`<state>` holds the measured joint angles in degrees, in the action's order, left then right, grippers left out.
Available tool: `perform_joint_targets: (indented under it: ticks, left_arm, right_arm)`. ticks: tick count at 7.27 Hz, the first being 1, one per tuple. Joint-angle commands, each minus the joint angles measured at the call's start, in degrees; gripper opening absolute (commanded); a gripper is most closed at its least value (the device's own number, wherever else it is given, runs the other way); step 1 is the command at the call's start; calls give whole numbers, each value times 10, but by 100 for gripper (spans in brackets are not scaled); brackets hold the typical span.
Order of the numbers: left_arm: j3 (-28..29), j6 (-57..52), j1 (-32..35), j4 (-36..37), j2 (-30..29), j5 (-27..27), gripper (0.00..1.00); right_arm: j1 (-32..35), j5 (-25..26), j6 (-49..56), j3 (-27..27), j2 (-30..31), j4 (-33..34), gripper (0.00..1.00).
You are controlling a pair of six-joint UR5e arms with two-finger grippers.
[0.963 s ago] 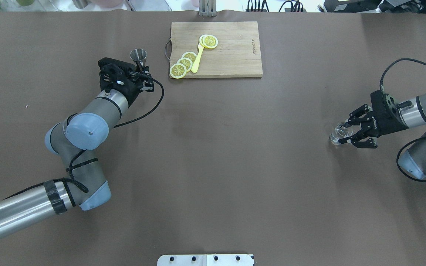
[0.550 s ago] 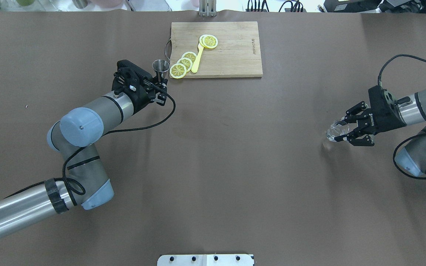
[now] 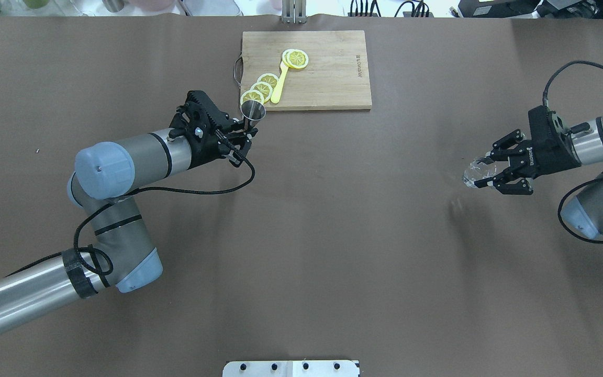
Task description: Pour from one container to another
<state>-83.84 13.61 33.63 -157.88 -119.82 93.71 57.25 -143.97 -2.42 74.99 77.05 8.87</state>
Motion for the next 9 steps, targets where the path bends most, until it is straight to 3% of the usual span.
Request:
perform_joint_targets:
  ticks: [1, 4, 6, 9]
  left_arm:
    - [-1, -54, 6, -5, 0, 119, 0]
    - [6, -68, 6, 0, -10, 230, 0]
    - [64, -69, 6, 1, -63, 234, 0]
    - [125, -81, 6, 3, -136, 233, 0]
  right_arm:
    - [32, -37, 9, 22, -28, 77, 0]
    - [58, -49, 11, 25, -40, 101, 0]
    - [81, -61, 11, 31, -41, 123, 0]
    - [79, -55, 11, 84, -64, 247, 0]
